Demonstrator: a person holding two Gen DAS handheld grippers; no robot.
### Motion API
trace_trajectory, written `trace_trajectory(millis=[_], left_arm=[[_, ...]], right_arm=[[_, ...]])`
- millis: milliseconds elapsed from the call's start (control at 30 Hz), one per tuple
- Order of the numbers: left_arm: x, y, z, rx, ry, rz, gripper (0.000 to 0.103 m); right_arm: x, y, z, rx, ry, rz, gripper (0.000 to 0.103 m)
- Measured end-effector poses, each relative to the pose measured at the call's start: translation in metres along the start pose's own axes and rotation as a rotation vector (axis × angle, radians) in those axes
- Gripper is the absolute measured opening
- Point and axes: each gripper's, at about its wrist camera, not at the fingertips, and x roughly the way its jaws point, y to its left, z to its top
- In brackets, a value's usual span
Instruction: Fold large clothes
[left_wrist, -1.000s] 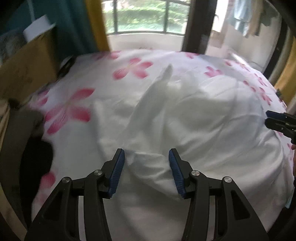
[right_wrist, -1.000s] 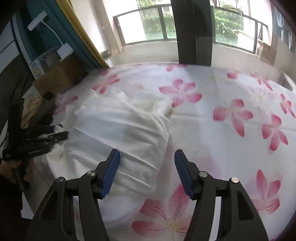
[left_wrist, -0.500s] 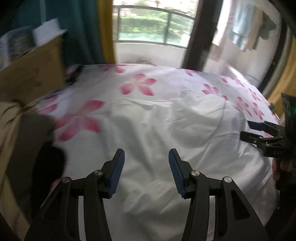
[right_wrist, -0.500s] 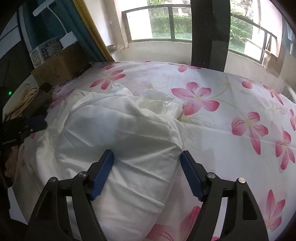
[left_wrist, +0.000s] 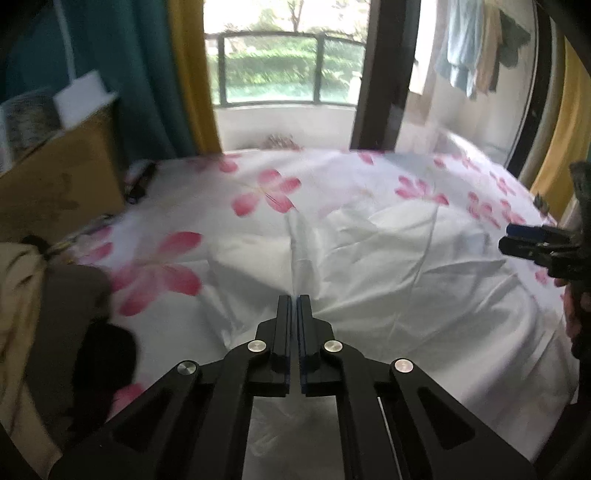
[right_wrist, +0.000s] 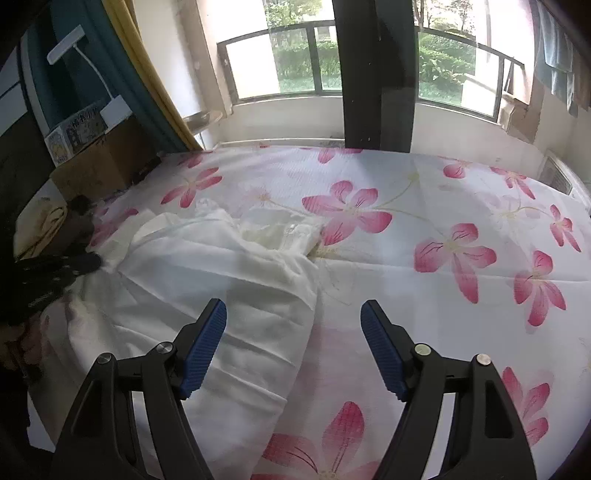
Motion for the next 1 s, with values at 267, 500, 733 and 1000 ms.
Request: trace_trajectory(millis=[267,500,733,1000], left_arm=[[-0.017,0.013,-0.017,-0.091,0.057,0.001,0.004],[-0.01,0.021,-0.03,-0.111,0.114,0.068,0.025],[-0.023,-0.001,-0.002,-0.082,0.004,0.053,0.038],[0.008,-0.065,0.024,0.04,0.009,-0.056,0.038]], right_arm=[[0.017,0.014,-0.001,-0.043,0.039,0.004,0.075],[0.041,0.052,-0.009,-0.145,0.051,-0.012,0.078],[0.043,0.053,-0.01,-0.142,0.053,-0.03,0.08],[0.028,0.044,-0.003,-0.073,0.061,-0.014,0.081]])
